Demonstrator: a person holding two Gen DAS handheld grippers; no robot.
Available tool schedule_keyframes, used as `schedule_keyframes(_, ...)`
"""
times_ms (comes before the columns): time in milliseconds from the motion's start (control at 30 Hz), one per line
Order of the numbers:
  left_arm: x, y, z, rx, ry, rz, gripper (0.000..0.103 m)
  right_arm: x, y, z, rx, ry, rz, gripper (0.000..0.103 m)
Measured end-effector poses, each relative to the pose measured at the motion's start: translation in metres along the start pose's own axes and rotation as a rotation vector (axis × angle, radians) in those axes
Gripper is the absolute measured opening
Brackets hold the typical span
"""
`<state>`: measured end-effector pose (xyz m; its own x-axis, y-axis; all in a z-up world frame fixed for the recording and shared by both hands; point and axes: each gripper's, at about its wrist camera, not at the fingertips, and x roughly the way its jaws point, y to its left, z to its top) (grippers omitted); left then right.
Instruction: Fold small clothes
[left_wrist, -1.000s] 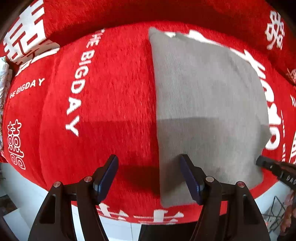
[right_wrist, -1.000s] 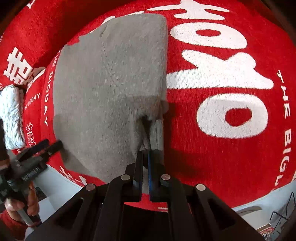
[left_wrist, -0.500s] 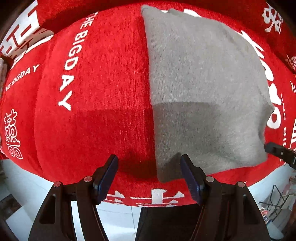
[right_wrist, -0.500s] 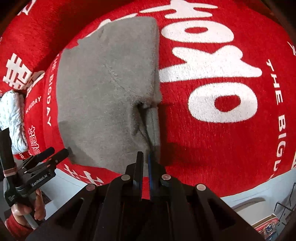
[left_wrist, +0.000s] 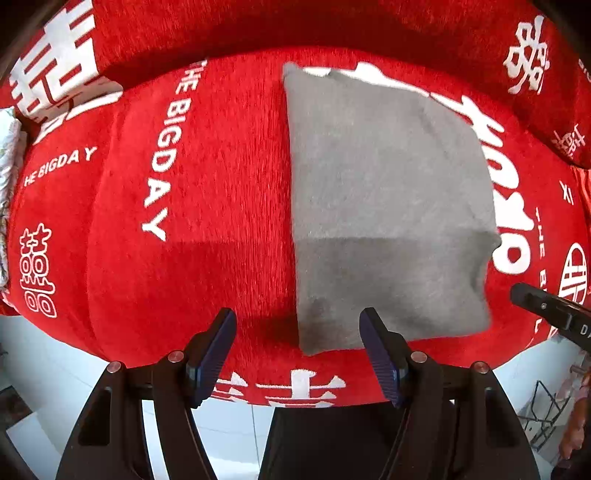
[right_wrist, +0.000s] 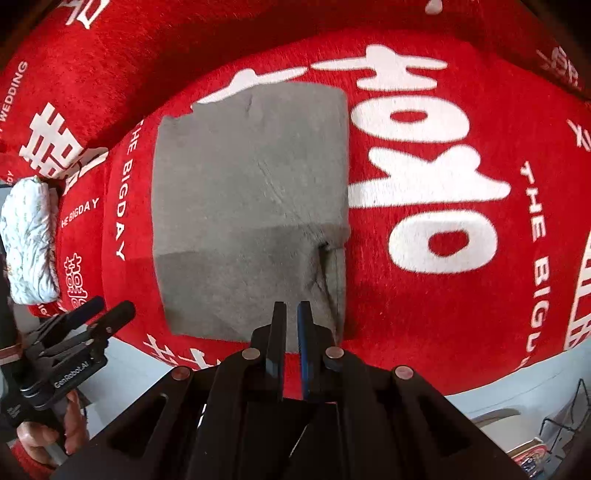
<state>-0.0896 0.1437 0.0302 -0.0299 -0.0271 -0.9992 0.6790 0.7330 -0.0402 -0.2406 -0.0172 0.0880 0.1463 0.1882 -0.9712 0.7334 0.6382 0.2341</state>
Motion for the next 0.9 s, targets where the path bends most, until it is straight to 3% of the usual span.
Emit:
schedule_keyframes(233,-0.029,-0.006,0.013,0.029,-0.048,0.032,0.070,-0.022,0.010,0.005,-0.019,-0.039,-0.031,0.010)
schedule_keyframes(300,-0.034,-0.005,0.015,0.030,-0.051,0.035,0.070,-0.029,0.012,0.006,-0.019,-0.050,-0.036,0.023)
schedule_keyframes(367,-0.038,-0.005,0.017,0.021,-0.053,0.034,0.070,-0.034,0.013,0.007,-0.019,-0.061,-0.045,0.052)
schedule_keyframes(400,-0.040,-0.004,0.018,0.015,-0.055,0.035,0.080,-0.037,0.014,0.007,-0.020,-0.071,-0.047,0.053)
schedule_keyframes(433,-0.043,-0.003,0.018,0.009,-0.060,0.035,0.096,-0.040,0.015,0.007,-0.021,-0.077,-0.046,0.053)
schedule_keyframes(467,-0.046,-0.003,0.018,0.001,-0.073,0.036,0.100,-0.043,0.016,0.008,-0.022,-0.083,-0.046,0.053)
schedule_keyframes(600,-0.056,-0.003,0.019,-0.004,-0.089,0.041,0.100,-0.052,0.021,0.010,-0.031,-0.102,-0.067,0.063)
schedule_keyframes(667,-0.059,-0.003,0.020,-0.011,-0.092,0.041,0.100,-0.058,0.026,0.009,-0.044,-0.125,-0.096,0.080)
schedule_keyframes(700,-0.061,-0.004,0.020,-0.014,-0.097,0.048,0.100,-0.061,0.027,0.009,-0.050,-0.137,-0.106,0.083)
schedule_keyframes(900,-0.075,-0.007,0.021,-0.019,-0.134,0.061,0.100,-0.074,0.034,0.012,-0.062,-0.171,-0.161,0.085)
